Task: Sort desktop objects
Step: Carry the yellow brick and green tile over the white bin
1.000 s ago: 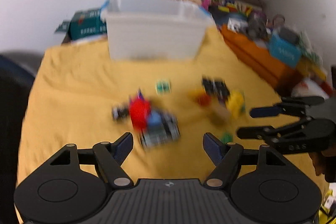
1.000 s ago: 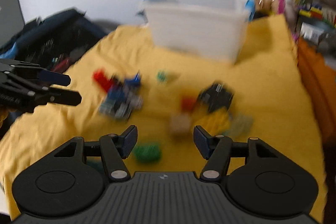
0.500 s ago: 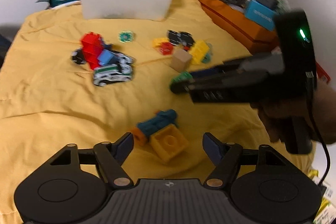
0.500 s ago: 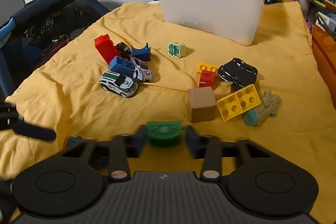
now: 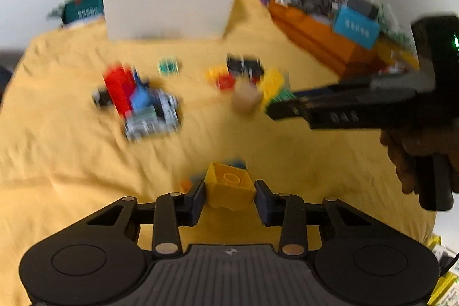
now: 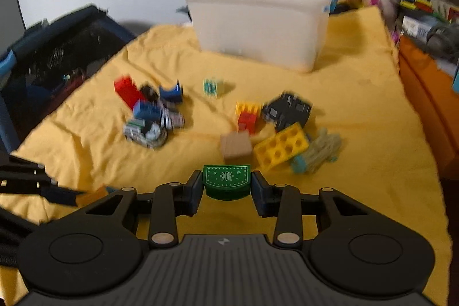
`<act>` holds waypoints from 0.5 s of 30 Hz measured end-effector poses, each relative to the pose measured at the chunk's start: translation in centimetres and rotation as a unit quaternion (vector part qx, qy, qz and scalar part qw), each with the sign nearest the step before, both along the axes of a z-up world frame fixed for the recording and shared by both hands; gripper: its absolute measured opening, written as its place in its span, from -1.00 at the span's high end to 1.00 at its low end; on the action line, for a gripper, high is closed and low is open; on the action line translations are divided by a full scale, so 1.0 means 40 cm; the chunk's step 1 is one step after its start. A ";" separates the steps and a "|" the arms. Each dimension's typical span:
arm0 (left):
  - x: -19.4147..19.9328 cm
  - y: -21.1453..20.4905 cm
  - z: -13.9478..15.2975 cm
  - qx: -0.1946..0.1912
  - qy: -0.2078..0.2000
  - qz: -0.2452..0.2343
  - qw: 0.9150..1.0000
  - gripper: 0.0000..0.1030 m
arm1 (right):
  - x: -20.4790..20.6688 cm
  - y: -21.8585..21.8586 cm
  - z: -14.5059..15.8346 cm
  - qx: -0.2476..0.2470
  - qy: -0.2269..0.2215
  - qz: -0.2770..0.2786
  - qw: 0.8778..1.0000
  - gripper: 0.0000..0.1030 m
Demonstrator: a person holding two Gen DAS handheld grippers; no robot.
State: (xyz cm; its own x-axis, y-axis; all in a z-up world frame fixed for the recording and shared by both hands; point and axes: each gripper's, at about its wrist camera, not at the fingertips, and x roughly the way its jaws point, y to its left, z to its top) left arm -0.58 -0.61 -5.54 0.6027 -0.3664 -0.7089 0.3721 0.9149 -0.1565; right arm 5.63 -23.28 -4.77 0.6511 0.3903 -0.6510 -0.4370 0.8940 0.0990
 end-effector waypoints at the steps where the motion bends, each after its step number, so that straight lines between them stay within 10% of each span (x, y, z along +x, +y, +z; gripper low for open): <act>1: 0.007 0.008 0.020 -0.003 -0.011 0.003 1.000 0.20 | 0.007 -0.005 0.016 0.006 -0.006 -0.002 1.000 0.23; 15: 0.340 0.128 0.248 -0.043 -0.101 0.090 0.990 0.20 | 0.279 -0.003 0.230 0.056 -0.084 -0.040 0.994 0.23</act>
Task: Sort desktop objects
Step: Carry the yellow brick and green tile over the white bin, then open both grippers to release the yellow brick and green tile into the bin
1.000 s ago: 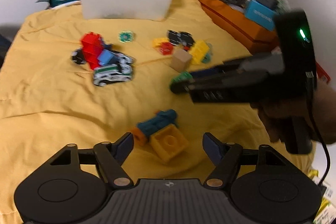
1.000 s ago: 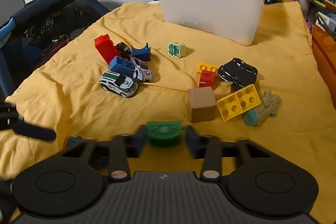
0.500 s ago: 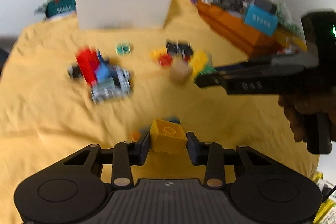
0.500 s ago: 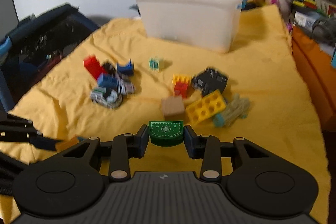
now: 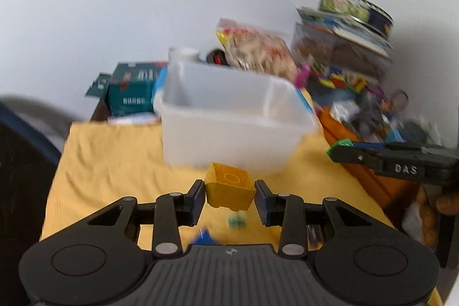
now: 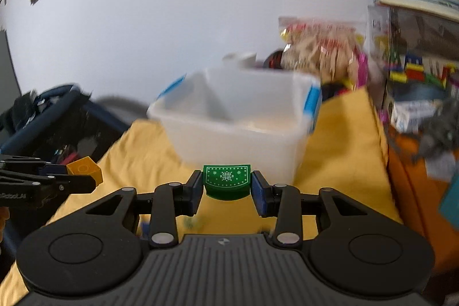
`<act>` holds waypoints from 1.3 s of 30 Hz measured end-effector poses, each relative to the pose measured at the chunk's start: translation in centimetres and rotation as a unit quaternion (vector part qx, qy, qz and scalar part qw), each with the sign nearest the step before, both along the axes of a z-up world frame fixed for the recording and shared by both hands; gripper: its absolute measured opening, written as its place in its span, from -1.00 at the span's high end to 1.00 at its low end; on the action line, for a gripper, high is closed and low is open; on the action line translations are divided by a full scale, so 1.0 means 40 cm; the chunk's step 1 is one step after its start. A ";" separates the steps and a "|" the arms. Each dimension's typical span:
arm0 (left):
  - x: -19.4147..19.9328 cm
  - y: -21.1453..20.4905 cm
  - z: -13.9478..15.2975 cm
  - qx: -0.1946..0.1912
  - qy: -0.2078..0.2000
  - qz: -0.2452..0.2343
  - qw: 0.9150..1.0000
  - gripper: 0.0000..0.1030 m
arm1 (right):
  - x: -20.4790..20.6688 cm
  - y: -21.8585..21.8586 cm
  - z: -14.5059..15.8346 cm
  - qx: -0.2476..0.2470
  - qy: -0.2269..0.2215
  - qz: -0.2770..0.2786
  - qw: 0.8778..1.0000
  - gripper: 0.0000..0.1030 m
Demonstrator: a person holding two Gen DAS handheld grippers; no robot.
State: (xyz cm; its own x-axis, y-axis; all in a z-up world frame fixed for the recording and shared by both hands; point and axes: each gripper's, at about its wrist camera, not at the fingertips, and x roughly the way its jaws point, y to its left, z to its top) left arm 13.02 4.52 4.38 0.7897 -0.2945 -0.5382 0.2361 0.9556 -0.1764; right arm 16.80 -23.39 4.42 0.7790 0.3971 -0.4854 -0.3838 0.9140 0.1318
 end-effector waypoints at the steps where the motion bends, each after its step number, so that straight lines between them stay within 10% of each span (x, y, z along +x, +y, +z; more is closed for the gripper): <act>1: 0.033 -0.002 0.013 0.000 -0.004 0.001 1.000 0.20 | 0.025 0.001 0.011 0.001 -0.001 -0.002 1.000 0.23; 14: 0.412 -0.068 0.089 0.017 0.001 0.003 1.000 0.19 | 0.287 0.058 0.023 -0.035 0.019 -0.034 0.999 0.22; 16: 0.450 -0.067 0.077 0.009 0.016 0.003 1.000 -0.20 | 0.309 0.067 0.015 -0.047 0.026 -0.038 0.998 0.19; 18: 0.460 -0.066 0.064 0.027 0.017 0.022 0.999 -0.42 | 0.321 0.070 0.008 -0.058 0.026 -0.044 0.997 -0.27; 27: 0.241 0.021 0.023 0.041 -0.016 0.003 0.999 -0.42 | 0.127 0.005 0.023 -0.003 -0.012 -0.010 1.000 -0.36; 39: -0.209 -0.022 -0.166 0.034 0.050 -0.042 0.997 -0.42 | -0.185 0.018 -0.245 -0.068 0.081 0.044 0.993 -0.15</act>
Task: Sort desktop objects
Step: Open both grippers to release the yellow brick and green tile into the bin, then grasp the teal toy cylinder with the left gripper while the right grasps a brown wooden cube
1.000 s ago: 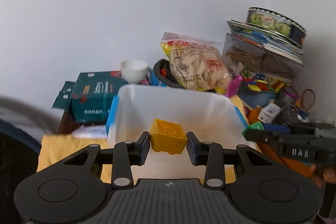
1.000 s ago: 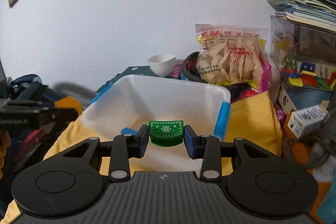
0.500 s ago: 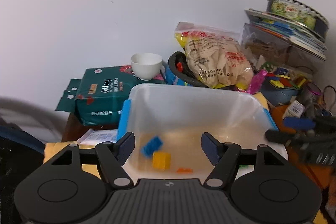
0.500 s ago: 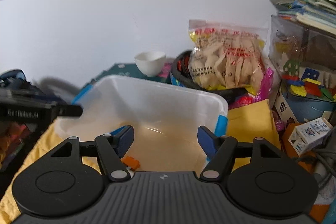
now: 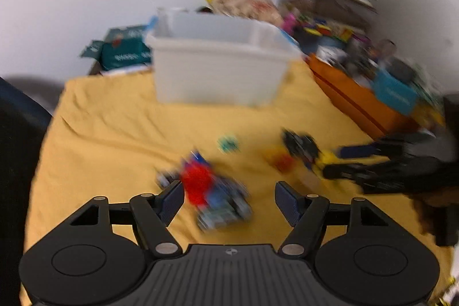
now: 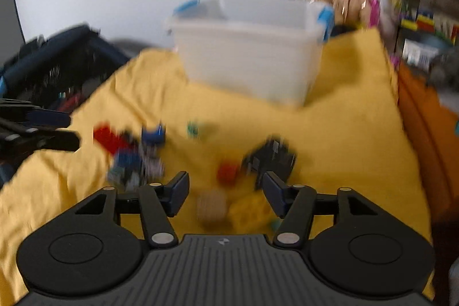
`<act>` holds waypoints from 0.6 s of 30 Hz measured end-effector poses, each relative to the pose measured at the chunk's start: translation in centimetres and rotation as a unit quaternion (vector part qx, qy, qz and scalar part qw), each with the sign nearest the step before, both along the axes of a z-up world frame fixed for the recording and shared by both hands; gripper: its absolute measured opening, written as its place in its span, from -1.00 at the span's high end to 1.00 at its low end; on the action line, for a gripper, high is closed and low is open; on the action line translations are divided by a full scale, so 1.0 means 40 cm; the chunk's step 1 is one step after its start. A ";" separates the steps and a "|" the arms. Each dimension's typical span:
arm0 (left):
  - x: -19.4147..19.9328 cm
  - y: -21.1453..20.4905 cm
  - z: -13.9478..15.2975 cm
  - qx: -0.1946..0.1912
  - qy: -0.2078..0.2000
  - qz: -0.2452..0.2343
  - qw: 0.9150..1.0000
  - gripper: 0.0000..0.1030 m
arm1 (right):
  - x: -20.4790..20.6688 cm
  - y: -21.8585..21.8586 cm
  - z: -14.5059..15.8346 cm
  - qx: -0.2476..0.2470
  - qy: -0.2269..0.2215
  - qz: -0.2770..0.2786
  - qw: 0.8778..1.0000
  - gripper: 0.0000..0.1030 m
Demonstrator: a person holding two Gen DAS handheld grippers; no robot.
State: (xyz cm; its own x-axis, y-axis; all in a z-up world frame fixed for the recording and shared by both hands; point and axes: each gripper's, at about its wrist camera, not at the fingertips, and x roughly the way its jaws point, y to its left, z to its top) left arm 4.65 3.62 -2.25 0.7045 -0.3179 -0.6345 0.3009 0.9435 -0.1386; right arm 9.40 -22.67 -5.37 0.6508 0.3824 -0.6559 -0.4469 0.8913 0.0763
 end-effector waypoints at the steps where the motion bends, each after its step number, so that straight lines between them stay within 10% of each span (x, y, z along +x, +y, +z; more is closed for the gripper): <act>1: -0.022 -0.017 -0.015 -0.001 0.008 -0.006 1.000 -0.42 | -0.004 0.007 -0.008 -0.007 -0.002 0.003 1.000 -0.14; 18: -0.066 -0.144 -0.183 0.040 0.050 -0.064 0.996 -0.18 | -0.001 0.030 -0.058 -0.035 0.019 0.022 0.999 0.37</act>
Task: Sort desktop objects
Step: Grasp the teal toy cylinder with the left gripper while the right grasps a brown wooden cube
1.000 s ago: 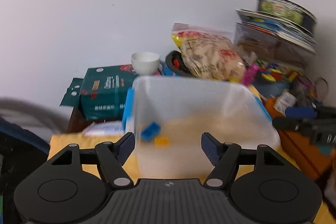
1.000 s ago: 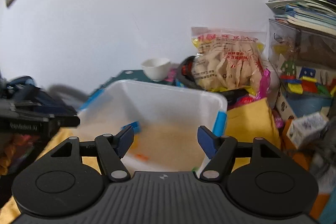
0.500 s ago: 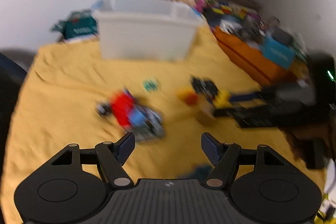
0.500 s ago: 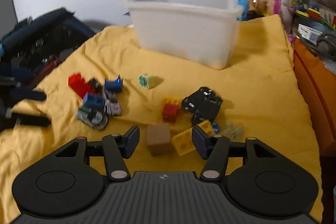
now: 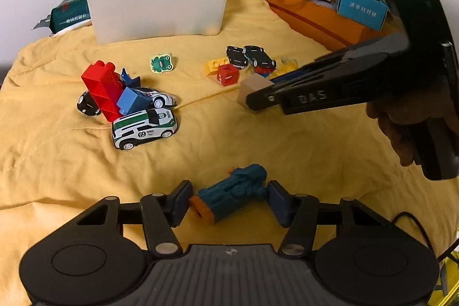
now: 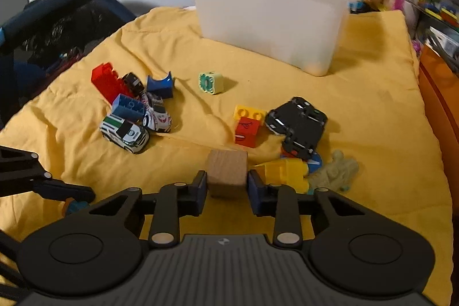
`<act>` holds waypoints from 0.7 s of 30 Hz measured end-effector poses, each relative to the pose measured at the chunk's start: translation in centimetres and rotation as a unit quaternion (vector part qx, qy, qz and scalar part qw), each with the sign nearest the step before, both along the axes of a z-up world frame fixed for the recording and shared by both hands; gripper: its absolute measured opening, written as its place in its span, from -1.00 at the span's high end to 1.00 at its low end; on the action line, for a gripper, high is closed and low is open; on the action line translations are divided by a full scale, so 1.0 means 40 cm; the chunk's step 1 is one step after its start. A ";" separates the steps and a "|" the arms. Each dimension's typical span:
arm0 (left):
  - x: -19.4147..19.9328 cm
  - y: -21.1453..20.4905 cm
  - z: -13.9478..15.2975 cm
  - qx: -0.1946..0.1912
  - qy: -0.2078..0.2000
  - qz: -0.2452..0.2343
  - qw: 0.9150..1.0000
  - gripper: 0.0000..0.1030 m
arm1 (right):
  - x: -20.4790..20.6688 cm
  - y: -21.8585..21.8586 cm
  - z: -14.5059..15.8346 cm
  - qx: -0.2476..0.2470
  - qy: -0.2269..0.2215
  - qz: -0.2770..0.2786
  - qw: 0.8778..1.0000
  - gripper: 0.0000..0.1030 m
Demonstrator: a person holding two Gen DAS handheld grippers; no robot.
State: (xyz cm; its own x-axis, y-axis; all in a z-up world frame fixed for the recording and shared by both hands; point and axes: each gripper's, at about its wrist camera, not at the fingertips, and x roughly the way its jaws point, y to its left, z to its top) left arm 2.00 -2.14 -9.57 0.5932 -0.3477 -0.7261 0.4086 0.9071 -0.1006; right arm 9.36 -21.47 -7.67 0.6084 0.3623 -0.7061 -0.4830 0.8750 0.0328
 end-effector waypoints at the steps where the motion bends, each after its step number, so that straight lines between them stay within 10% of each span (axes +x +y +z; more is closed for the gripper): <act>1: 0.002 0.003 0.002 -0.003 0.001 0.001 1.000 -0.18 | -0.002 -0.006 0.005 0.005 0.000 -0.003 1.000 0.37; 21: 0.247 0.117 0.325 -0.063 -0.109 0.088 0.988 -0.18 | 0.118 -0.030 0.240 0.092 -0.089 -0.024 0.991 0.37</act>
State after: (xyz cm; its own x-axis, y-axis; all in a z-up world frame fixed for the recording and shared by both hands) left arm 11.86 2.53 3.44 0.7898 -0.3048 -0.5323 0.2694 0.9520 -0.1453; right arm 14.08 -22.66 1.94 0.7375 0.4416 -0.5110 -0.4525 0.8848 0.1116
